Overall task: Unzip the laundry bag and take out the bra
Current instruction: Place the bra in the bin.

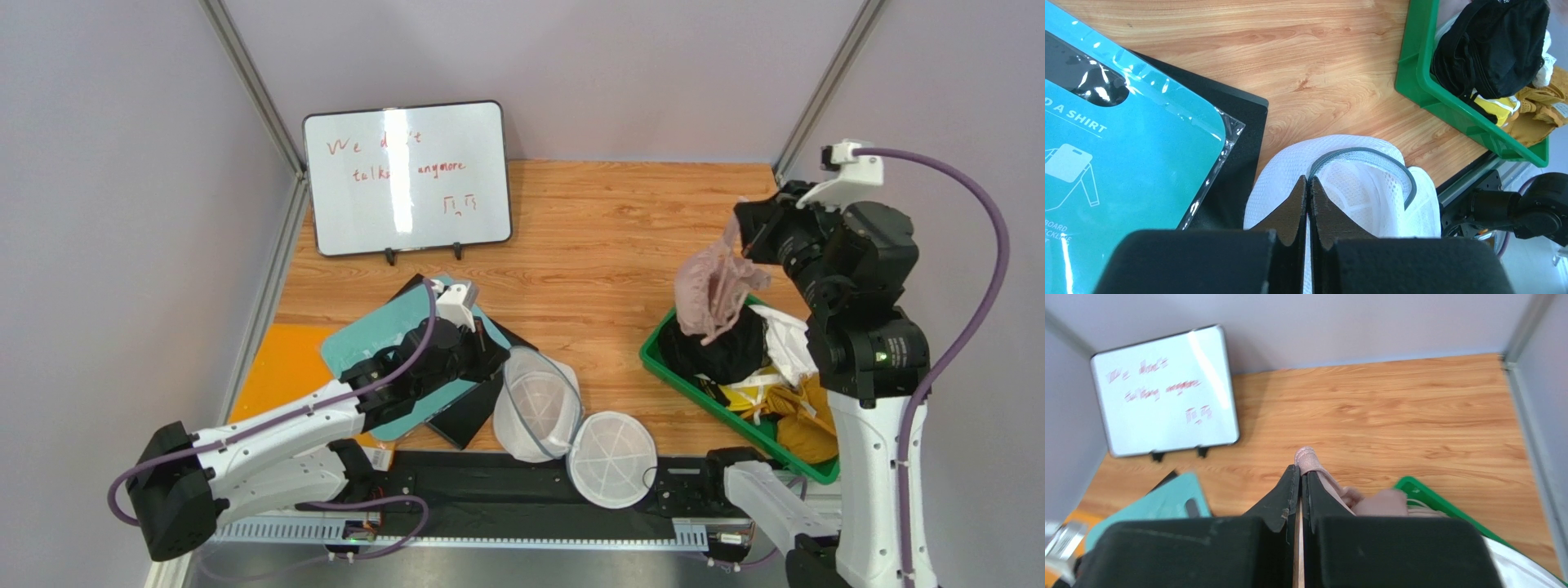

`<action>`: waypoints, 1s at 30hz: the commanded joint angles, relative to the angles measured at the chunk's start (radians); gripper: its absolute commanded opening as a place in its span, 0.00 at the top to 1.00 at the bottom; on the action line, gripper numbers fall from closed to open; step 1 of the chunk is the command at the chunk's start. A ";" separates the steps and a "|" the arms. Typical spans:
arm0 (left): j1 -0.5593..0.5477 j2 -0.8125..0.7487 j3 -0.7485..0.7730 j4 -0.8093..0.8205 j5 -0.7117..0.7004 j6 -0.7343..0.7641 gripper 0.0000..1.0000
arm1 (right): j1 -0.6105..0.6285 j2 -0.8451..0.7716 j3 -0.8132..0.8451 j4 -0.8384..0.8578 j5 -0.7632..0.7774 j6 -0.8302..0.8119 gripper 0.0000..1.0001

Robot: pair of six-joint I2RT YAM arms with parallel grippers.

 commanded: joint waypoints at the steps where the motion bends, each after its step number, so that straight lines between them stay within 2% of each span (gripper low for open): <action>1: 0.004 -0.034 -0.002 -0.005 -0.009 0.028 1.00 | -0.186 0.007 0.032 -0.026 -0.013 -0.003 1.00; 6: 0.002 -0.077 -0.003 -0.032 -0.009 0.039 1.00 | -0.413 0.009 0.011 -0.035 -0.053 0.019 1.00; 12: 0.004 -0.142 -0.025 -0.064 -0.026 0.047 1.00 | -0.564 0.018 -0.014 -0.056 -0.048 0.054 1.00; 17: 0.002 -0.151 -0.018 -0.098 -0.035 0.056 1.00 | -0.589 -0.034 -0.179 -0.001 0.030 0.100 1.00; 21: 0.004 -0.165 -0.028 -0.104 -0.038 0.051 1.00 | -0.590 -0.137 -0.326 0.029 0.060 0.147 1.00; 28: 0.002 -0.174 -0.035 -0.107 -0.036 0.044 1.00 | -0.592 -0.335 -0.612 0.031 -0.050 0.204 1.00; 30: 0.004 -0.178 -0.035 -0.117 -0.035 0.044 1.00 | -0.590 -0.404 -0.640 0.011 -0.074 0.216 1.00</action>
